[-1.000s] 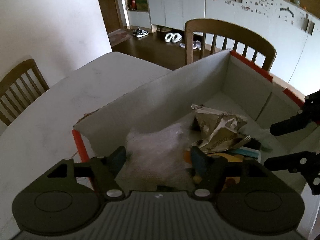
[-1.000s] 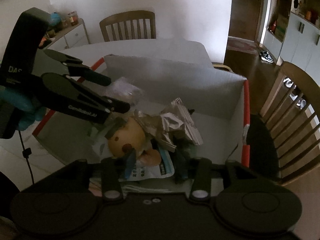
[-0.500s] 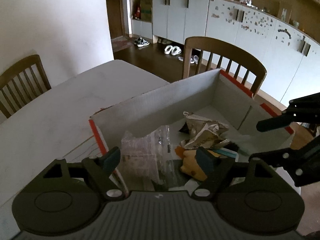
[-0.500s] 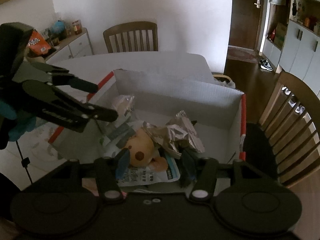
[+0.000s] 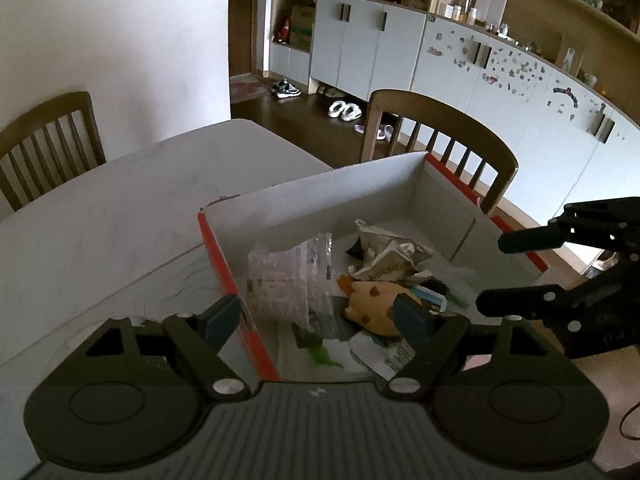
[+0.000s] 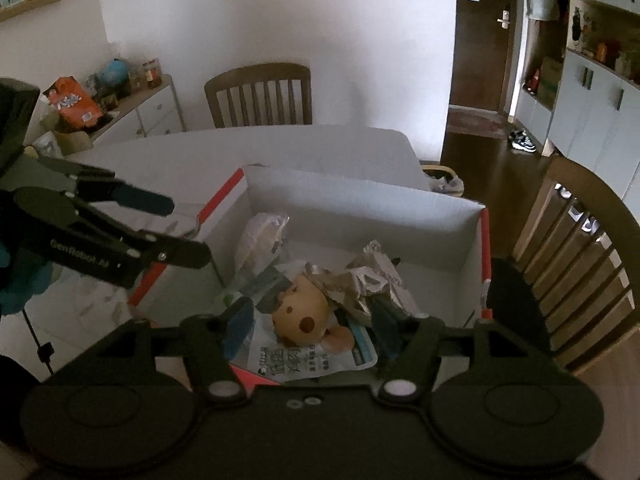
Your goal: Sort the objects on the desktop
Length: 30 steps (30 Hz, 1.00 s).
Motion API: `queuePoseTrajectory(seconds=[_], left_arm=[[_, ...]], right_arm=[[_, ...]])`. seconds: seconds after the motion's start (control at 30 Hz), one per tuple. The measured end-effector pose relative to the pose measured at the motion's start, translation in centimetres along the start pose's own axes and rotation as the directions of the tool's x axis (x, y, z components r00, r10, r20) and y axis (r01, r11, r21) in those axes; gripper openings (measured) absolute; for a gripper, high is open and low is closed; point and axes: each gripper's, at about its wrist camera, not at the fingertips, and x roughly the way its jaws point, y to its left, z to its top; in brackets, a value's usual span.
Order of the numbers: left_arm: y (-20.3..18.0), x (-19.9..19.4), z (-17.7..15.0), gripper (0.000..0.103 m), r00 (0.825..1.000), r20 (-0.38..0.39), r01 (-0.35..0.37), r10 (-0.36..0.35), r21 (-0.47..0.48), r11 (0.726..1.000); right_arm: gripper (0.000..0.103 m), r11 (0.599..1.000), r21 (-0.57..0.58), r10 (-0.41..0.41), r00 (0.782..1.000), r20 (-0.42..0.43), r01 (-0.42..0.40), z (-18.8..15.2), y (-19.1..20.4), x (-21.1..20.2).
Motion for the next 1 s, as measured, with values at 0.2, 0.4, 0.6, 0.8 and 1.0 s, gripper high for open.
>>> queuePoseTrajectory(seconds=[0.2, 0.4, 0.6, 0.8, 1.0], left_arm=[[-0.1, -1.3, -0.7, 0.088, 1.000, 0.013, 0.019, -0.019, -0.001, 1.000], [-0.2, -2.7, -1.4, 0.100, 0.998, 0.034, 0.043, -0.044, 0.008, 0.999], [-0.1, -3.9, -2.3, 0.103, 0.997, 0.047, 0.069, -0.069, 0.010, 0.998], [-0.5, -5.3, -3.6, 0.103, 0.997, 0.065, 0.045, -0.046, 0.010, 0.999], [-0.8, -5.9, -4.2, 0.103, 0.997, 0.053, 0.049, -0.050, 0.021, 0.999]], right_arm=[[0.073, 0.999, 0.009, -0.034, 0.999, 0.026, 0.034, 0.0, 1.1, -1.2], [0.084, 0.996, 0.047, -0.072, 0.996, 0.050, 0.070, -0.2, 2.1, -2.1], [0.095, 0.992, 0.060, -0.111, 0.992, 0.067, 0.107, -0.7, 3.3, -3.1], [0.096, 0.986, 0.096, -0.143, 0.988, 0.063, 0.137, -1.5, 4.0, -3.8], [0.096, 0.980, 0.130, -0.162, 0.985, 0.059, 0.153, -2.4, 4.4, -4.4]])
